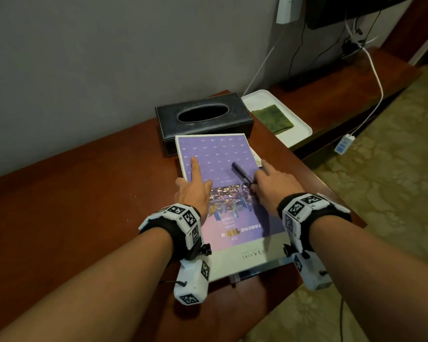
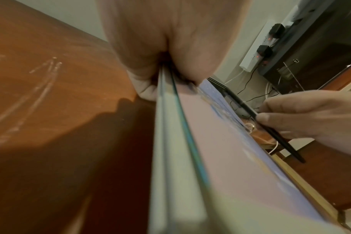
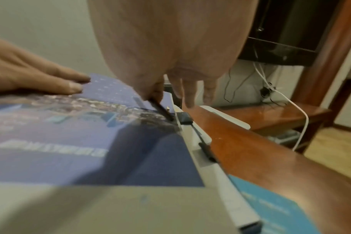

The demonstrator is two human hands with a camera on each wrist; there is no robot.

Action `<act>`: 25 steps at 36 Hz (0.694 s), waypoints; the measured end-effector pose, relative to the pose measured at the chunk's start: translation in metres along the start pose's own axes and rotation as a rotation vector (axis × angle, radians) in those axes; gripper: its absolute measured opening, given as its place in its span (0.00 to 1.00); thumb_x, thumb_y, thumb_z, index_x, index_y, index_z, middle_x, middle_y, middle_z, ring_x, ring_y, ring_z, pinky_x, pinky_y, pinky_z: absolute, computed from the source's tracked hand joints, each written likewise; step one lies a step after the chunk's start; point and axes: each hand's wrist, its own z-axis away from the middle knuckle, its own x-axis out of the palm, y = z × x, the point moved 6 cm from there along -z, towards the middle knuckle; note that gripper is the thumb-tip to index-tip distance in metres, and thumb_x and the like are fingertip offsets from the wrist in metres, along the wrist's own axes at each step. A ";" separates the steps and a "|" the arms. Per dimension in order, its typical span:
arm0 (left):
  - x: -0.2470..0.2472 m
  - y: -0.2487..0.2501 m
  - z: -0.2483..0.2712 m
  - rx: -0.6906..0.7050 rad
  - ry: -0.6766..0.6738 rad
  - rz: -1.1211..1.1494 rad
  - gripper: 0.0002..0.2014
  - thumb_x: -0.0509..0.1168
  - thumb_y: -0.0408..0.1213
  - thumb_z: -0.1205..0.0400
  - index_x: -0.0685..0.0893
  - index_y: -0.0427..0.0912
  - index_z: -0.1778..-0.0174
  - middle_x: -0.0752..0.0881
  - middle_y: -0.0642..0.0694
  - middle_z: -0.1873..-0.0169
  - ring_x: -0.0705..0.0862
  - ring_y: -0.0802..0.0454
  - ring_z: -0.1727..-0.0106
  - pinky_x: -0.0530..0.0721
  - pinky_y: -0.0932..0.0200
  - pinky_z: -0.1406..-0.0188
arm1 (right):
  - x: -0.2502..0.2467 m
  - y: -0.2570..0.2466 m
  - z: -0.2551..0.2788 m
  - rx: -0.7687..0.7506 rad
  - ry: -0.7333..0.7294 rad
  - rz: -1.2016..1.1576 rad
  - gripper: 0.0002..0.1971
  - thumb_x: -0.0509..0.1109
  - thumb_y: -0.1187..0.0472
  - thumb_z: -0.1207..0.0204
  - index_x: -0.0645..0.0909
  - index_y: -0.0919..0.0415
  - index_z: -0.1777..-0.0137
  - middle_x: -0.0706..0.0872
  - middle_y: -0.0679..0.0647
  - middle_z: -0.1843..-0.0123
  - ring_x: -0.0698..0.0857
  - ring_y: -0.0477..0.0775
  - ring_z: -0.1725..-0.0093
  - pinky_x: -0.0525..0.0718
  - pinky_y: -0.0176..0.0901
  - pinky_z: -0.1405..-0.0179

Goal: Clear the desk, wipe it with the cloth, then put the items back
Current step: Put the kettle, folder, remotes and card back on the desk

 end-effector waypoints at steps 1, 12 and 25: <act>-0.002 -0.002 0.000 -0.008 0.002 -0.002 0.32 0.48 0.47 0.09 0.35 0.56 0.15 0.60 0.28 0.25 0.70 0.46 0.61 0.70 0.54 0.53 | 0.001 0.004 0.000 0.069 -0.002 -0.031 0.13 0.56 0.55 0.14 0.71 0.60 0.35 0.73 0.61 0.28 0.79 0.64 0.38 0.74 0.56 0.39; -0.006 -0.017 0.006 -0.028 -0.003 -0.035 0.33 0.49 0.45 0.09 0.34 0.55 0.15 0.54 0.27 0.20 0.69 0.53 0.70 0.72 0.60 0.63 | 0.010 0.001 -0.012 0.455 -0.005 -0.420 0.16 0.55 0.57 0.13 0.68 0.65 0.30 0.79 0.66 0.33 0.79 0.69 0.36 0.77 0.54 0.42; -0.043 -0.058 0.028 -0.126 0.066 0.054 0.34 0.51 0.43 0.10 0.35 0.55 0.15 0.53 0.30 0.21 0.75 0.46 0.65 0.72 0.60 0.70 | 0.004 -0.050 -0.004 0.343 0.029 -0.359 0.16 0.58 0.54 0.14 0.69 0.65 0.34 0.80 0.68 0.35 0.79 0.71 0.37 0.77 0.54 0.46</act>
